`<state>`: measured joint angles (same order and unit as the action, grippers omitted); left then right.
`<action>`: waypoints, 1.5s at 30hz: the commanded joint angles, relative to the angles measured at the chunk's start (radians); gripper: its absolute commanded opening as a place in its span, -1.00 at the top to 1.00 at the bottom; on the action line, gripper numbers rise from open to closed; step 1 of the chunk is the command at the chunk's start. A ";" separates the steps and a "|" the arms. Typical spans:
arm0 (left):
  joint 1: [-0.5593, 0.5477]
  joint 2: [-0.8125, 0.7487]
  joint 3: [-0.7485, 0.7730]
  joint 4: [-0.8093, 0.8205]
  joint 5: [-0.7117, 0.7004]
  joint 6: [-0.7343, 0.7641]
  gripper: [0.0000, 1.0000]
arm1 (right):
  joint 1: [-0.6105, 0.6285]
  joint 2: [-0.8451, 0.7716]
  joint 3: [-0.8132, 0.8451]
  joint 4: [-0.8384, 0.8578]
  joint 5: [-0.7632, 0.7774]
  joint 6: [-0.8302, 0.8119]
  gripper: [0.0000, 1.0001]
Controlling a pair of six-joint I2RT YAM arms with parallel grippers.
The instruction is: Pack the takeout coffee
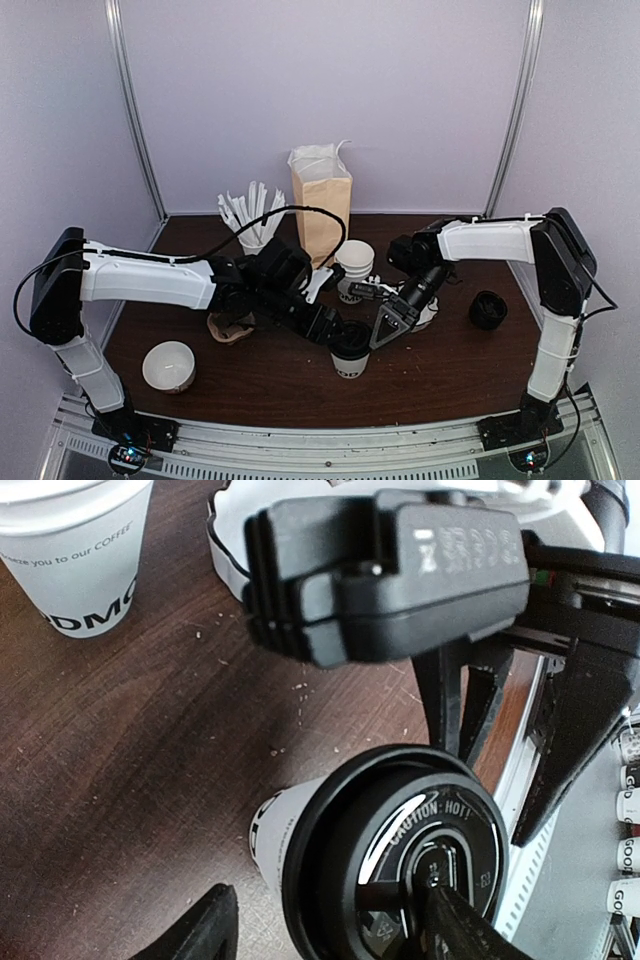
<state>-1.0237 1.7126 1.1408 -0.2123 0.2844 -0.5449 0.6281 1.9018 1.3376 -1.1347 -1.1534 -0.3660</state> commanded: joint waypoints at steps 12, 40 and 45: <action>-0.001 0.044 0.008 -0.064 -0.008 0.018 -0.33 | -0.037 0.067 -0.011 0.108 0.134 0.137 0.47; -0.002 -0.069 0.162 -0.044 -0.062 0.198 -0.41 | -0.034 -0.114 0.145 -0.097 0.234 -0.083 -0.01; -0.028 -0.141 0.061 -0.064 -0.085 0.165 -0.42 | -0.033 -0.155 0.176 -0.061 0.328 -0.109 -0.06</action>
<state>-1.0286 1.6344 1.2648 -0.2703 0.2230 -0.3763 0.5980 1.7992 1.4750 -1.2041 -0.9127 -0.4297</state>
